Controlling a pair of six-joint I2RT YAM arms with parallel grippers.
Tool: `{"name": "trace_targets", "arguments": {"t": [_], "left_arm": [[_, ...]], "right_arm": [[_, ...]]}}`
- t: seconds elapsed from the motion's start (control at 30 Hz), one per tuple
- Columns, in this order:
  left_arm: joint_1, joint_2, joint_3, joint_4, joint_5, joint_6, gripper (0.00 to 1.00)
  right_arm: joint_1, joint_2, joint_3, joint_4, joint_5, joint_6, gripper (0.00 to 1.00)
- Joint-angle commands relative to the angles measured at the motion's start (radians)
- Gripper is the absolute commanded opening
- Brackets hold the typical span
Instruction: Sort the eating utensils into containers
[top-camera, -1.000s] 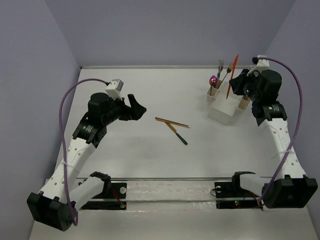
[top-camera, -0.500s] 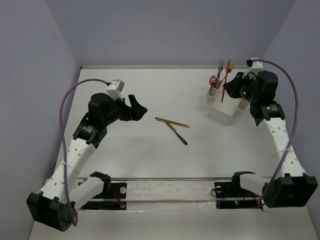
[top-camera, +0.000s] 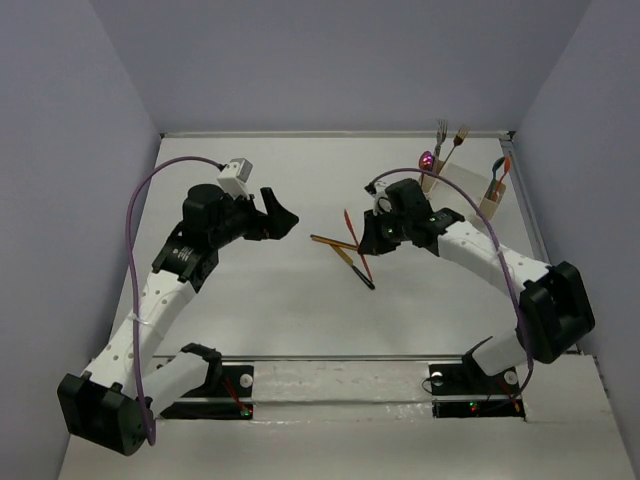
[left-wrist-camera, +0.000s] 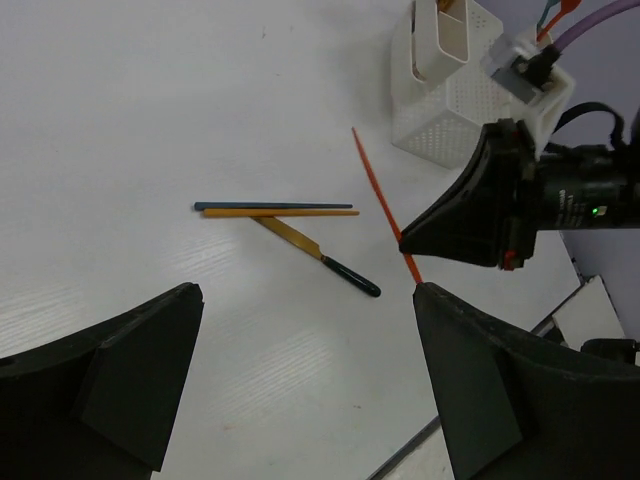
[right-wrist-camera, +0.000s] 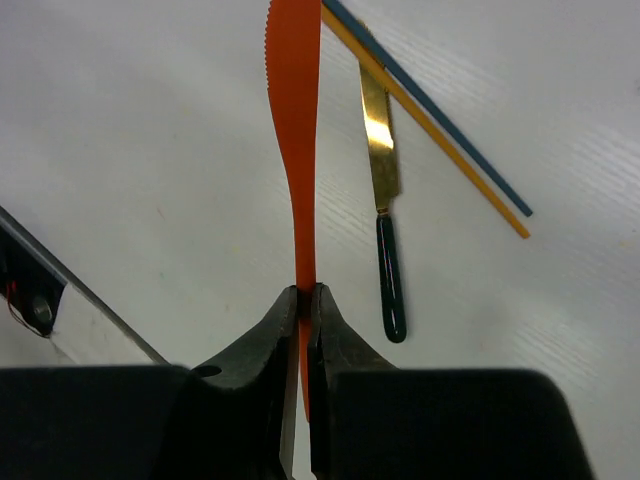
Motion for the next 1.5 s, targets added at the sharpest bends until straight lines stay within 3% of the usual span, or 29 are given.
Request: {"name": "trace_targets", "arguments": {"t": [0.0, 0.47, 0.53, 0.57, 0.7, 0.73, 0.9, 1.13, 1.27, 1.3, 1.47], "left_arm": [[-0.003, -0.009, 0.003, 0.042, 0.001, -0.003, 0.99], [-0.003, -0.029, -0.02, 0.041, -0.021, 0.005, 0.99], [-0.003, -0.029, -0.02, 0.039, -0.022, 0.007, 0.99], [-0.003, -0.029, -0.018, 0.038, -0.024, 0.008, 0.99], [-0.003, -0.028, -0.015, 0.033, -0.027, 0.014, 0.99], [-0.003, -0.026, -0.013, 0.032, -0.027, 0.016, 0.99], [-0.003, -0.025, -0.004, 0.021, -0.033, 0.022, 0.99], [-0.003, -0.026, 0.002, 0.005, -0.038, 0.03, 0.99], [-0.003, -0.021, 0.007, 0.004, -0.039, 0.028, 0.99], [-0.003, -0.02, 0.014, 0.001, -0.044, 0.028, 0.99], [-0.003, -0.017, 0.036, -0.022, -0.061, 0.036, 0.99]], "right_arm": [[0.076, 0.089, 0.049, -0.048, 0.049, 0.063, 0.07], [0.215, 0.374, 0.181, -0.158, 0.153, 0.056, 0.1], [0.215, 0.385, 0.196, -0.166, 0.164, 0.06, 0.17], [0.215, 0.387, 0.201, -0.168, 0.17, 0.06, 0.28], [0.215, 0.371, 0.277, -0.217, 0.207, 0.05, 0.46], [0.215, 0.365, 0.278, -0.227, 0.212, 0.043, 0.47], [0.095, 0.304, 0.402, -0.273, 0.207, 0.031, 0.49], [-0.171, 0.27, 0.601, -0.304, 0.353, 0.031, 0.41], [-0.249, 0.356, 0.771, -0.361, 0.479, 0.008, 0.49], [-0.278, 0.397, 0.82, -0.372, 0.486, 0.008, 0.55], [-0.34, 0.468, 0.922, -0.384, 0.494, 0.022, 0.65]]}}
